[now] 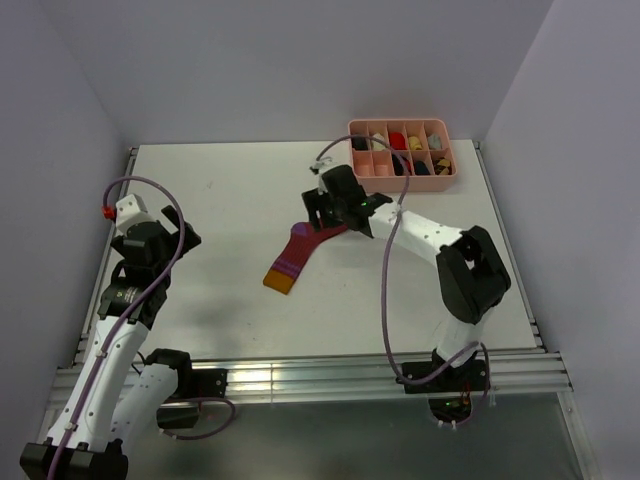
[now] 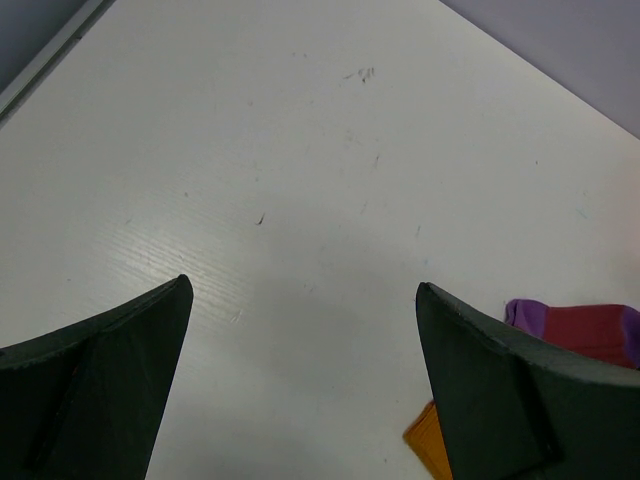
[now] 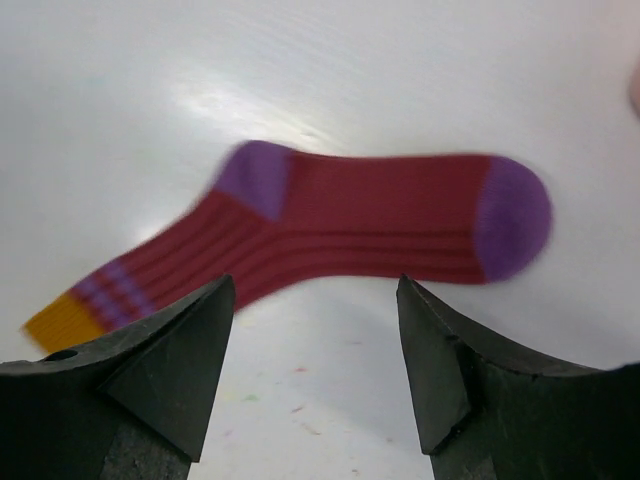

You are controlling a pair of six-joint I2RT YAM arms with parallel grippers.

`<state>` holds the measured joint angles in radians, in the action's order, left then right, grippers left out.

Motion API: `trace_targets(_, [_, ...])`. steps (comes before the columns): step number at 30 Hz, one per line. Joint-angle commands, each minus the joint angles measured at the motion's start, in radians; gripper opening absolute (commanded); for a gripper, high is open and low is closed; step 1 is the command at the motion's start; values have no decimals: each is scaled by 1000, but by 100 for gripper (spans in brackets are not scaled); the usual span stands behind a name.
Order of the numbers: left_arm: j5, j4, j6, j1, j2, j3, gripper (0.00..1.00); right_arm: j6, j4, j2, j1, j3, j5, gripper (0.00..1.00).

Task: Roll the socks
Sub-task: Roll the sock at the center of the board.

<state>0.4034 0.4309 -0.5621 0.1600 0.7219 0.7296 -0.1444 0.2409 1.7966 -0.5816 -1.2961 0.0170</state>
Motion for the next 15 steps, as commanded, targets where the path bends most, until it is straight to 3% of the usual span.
trace_targets(1, [-21, -18, 10, -10, -6, 27, 99, 133, -48, -83, -130, 35, -12, 73])
trace_targets(3, [-17, -15, 10, -10, -7, 27, 99, 199, -28, -88, -217, 47, -15, 73])
trace_targets(8, [-17, -14, 7, -13, -10, 24, 99, 296, 21, -92, -333, 96, -61, 56])
trace_targets(15, [-20, -15, 8, -13, -9, 25, 99, 355, 54, -72, -451, 107, -22, 51])
